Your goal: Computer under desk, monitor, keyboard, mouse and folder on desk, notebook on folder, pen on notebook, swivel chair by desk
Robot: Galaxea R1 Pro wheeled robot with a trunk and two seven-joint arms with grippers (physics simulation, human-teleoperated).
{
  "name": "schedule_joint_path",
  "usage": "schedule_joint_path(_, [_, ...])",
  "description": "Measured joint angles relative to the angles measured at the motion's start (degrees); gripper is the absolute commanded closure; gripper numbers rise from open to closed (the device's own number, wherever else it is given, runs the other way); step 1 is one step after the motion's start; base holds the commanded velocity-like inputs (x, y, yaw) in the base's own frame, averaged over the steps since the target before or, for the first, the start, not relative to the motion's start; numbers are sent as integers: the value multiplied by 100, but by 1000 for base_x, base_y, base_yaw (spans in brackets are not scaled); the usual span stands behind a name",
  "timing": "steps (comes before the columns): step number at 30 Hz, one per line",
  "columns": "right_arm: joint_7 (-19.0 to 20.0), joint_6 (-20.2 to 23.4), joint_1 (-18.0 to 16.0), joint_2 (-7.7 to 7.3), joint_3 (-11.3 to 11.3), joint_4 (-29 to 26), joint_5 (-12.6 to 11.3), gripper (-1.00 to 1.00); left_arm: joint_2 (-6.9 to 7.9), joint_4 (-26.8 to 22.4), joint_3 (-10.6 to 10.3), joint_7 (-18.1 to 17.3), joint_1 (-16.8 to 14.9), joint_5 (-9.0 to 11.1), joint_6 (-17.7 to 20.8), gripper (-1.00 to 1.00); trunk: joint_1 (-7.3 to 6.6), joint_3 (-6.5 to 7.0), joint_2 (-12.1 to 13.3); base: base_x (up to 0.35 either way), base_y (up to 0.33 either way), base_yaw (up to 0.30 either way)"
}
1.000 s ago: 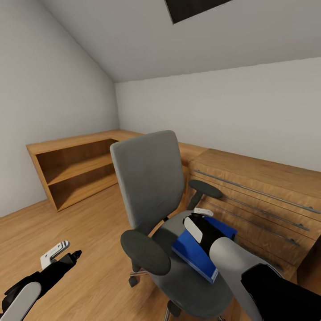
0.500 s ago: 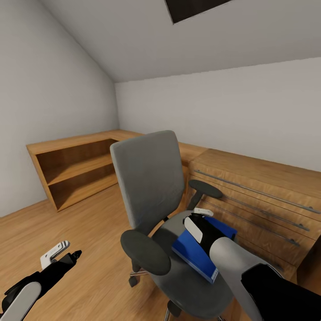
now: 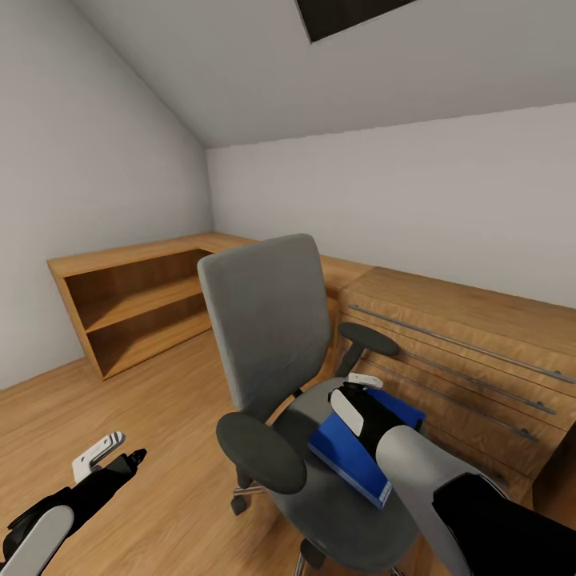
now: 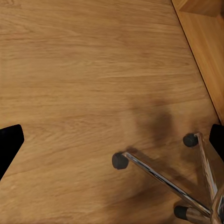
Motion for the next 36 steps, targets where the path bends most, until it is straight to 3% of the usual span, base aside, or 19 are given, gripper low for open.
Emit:
schedule_joint_path(26, [-4,20,0,-22,1,-10,9,100,0,0,-4,9,0,0,-3,-100,0,0,0,0,0,0])
schedule_joint_path(36, [-8,18,0,-23,0,-9,-1,100,0,8,-16,14,0,2,-1,-100,-219,179,400,0,0,0])
